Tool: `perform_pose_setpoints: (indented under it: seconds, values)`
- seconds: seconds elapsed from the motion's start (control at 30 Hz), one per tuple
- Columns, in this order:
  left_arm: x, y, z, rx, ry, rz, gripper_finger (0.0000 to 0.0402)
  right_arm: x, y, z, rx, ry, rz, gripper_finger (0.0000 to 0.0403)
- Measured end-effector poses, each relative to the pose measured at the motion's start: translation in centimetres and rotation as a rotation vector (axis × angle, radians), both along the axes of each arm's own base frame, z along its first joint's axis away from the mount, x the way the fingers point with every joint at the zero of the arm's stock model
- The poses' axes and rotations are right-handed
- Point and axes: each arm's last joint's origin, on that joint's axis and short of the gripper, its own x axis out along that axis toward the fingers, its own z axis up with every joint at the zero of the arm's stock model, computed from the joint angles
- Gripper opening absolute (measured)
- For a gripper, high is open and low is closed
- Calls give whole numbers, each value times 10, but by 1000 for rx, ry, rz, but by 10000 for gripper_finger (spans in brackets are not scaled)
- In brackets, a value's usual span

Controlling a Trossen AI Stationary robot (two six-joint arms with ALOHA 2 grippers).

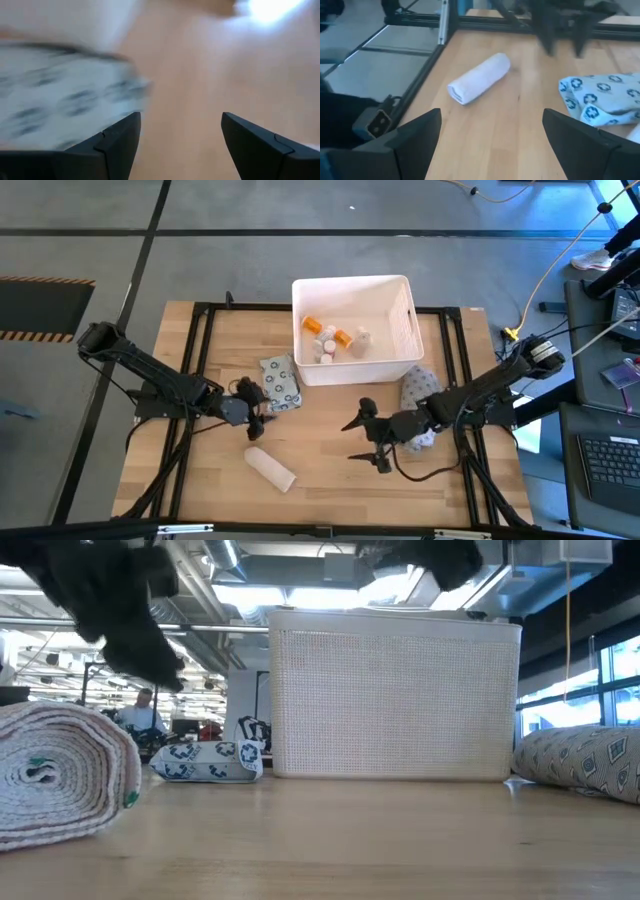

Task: Pick & place medical supplies in basket/bin
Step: Put the brown bandage into the white bin

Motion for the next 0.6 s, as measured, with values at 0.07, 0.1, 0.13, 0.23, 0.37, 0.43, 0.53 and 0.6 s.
perform_pose_setpoints:
  seconds: [0.07, 0.1, 0.13, 0.23, 0.37, 0.43, 0.53, 0.6]
  values:
    - [6, -7, 7, -72, -66, -137, 269, -2, -2, -7, 6, -18, -10, 349]
    - [8, -11, 11, -87, -98, -209, 269, -2, -3, -9, 10, -25, -14, 349]
    - [9, -15, 14, -96, -132, -284, 269, -3, -5, -12, 9, -20, -18, 349]
    - [10, -27, 24, -74, -233, -462, 269, -4, -6, -17, 21, 3, -30, 349]
    - [5, -41, 28, -31, -285, -595, 269, -4, -6, -16, 41, 4, -38, 349]
    - [3, -46, 27, -30, -278, -626, 268, -4, -6, -16, 44, 3, -37, 348]
    - [1, -55, 22, -21, -258, -645, 268, -3, -5, -16, 41, -5, -34, 348]
    - [1, -60, 16, -8, -229, -638, 268, -1, -4, -16, 31, -34, -45, 348]
